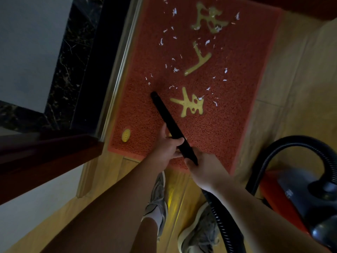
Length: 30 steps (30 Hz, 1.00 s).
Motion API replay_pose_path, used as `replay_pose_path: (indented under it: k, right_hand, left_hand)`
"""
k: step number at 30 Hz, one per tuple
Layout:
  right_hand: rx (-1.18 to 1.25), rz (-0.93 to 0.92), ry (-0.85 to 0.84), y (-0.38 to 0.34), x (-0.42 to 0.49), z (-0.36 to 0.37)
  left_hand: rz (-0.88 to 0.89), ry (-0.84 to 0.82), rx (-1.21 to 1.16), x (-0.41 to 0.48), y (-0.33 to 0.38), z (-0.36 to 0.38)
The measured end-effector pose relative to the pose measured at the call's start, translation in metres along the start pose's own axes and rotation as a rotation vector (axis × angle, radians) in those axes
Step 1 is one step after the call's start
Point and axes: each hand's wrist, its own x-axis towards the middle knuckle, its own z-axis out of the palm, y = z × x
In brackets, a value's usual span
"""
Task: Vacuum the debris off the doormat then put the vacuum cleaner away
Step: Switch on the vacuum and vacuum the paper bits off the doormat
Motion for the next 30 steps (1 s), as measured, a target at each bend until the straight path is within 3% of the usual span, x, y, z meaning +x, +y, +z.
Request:
replay_pose_path:
  k: [30]
  right_hand:
    - [-0.007, -0.043, 0.064, -0.034, 0.043, -0.009]
  left_hand:
    - [0.029, -0.030, -0.011, 0.026, 0.048, -0.016]
